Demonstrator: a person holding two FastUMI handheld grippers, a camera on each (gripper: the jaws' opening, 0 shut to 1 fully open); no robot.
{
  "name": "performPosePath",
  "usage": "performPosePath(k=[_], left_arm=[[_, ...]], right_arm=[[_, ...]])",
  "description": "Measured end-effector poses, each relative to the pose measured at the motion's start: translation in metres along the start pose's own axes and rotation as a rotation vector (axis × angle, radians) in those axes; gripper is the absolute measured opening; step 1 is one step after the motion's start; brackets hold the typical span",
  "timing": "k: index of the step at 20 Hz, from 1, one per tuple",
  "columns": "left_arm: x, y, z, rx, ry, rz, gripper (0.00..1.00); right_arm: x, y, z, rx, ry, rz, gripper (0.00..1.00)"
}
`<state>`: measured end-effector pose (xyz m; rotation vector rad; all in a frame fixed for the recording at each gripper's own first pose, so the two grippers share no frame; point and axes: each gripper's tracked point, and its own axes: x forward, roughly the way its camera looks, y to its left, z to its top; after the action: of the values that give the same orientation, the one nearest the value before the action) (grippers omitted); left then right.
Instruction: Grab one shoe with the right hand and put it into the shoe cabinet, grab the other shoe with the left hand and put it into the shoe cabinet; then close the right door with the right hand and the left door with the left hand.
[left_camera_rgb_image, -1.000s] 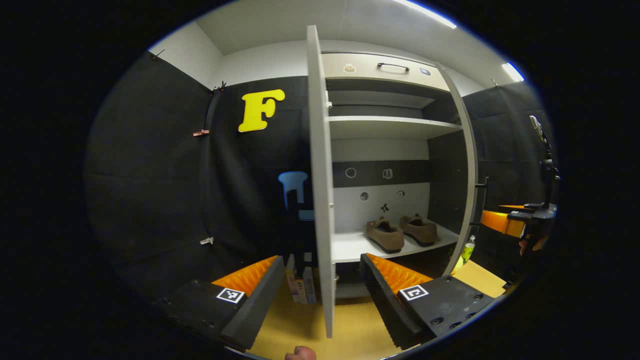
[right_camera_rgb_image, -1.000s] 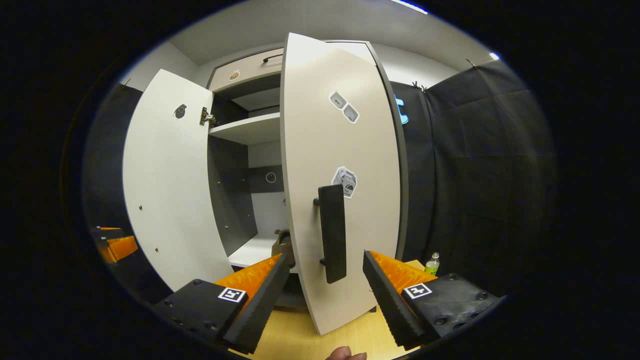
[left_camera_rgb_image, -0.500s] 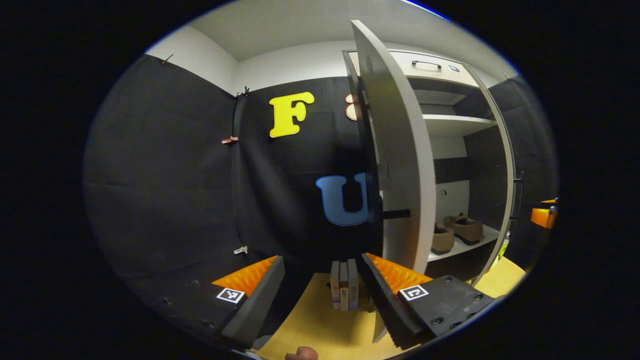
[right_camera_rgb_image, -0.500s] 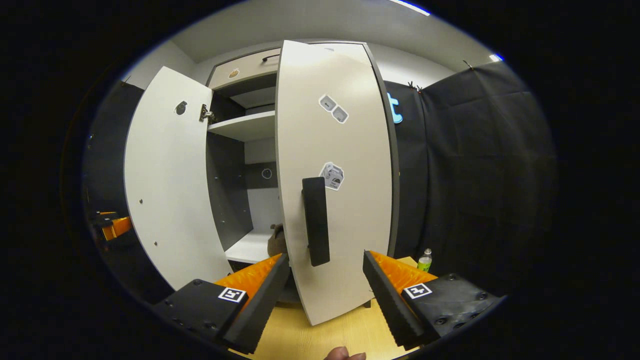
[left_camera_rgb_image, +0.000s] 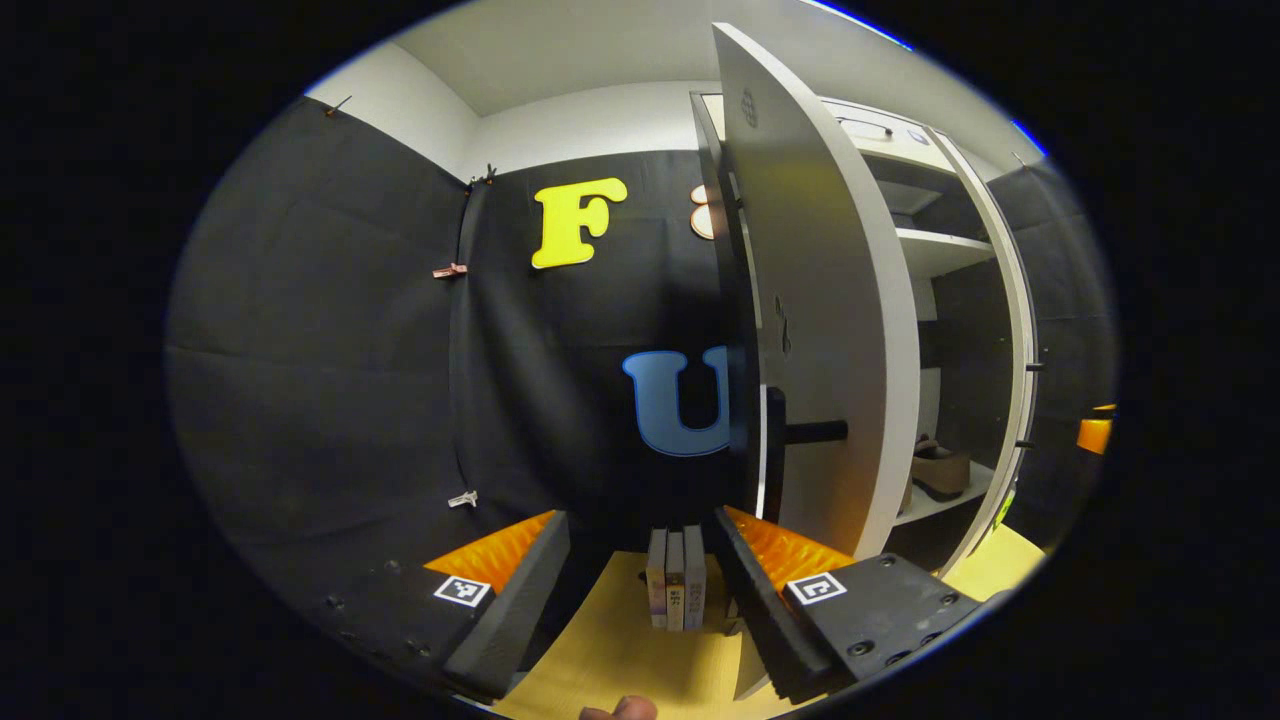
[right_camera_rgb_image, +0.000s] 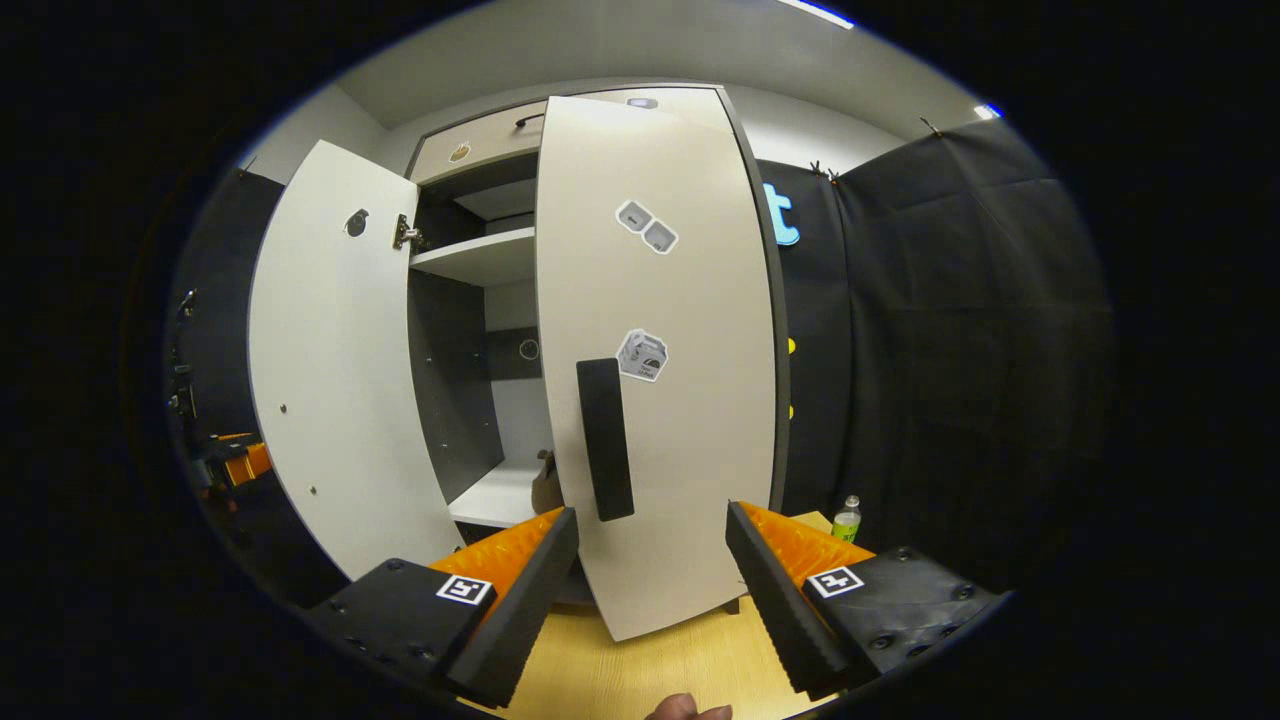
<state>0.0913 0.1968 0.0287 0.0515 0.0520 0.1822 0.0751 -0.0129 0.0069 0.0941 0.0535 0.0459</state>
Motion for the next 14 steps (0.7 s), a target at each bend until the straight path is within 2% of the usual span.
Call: performPosePath(k=[3,7,8,9,14], left_arm=[[-0.003,-0.018,0.0,-0.026,0.016,-0.025,0.91],[-0.01,-0.043,0.003,0.001,0.004,-0.053,0.91],[-0.012,-0.056,0.002,0.003,0.006,-0.062,0.89],[-0.014,-0.066,0.002,0.0,0.009,-0.073,0.91],[-0.011,-0.112,0.004,-0.038,0.016,-0.13,0.89]], right_arm=[[0.0,-0.002,0.0,0.007,0.003,0.009,0.98],[0.0,-0.008,0.002,0.031,0.013,0.02,0.98],[0.0,-0.01,0.003,0.039,0.012,0.021,0.98],[0.0,-0.011,0.003,0.045,0.012,0.023,0.98],[-0.002,-0.022,0.005,0.048,0.016,0.035,0.98]])
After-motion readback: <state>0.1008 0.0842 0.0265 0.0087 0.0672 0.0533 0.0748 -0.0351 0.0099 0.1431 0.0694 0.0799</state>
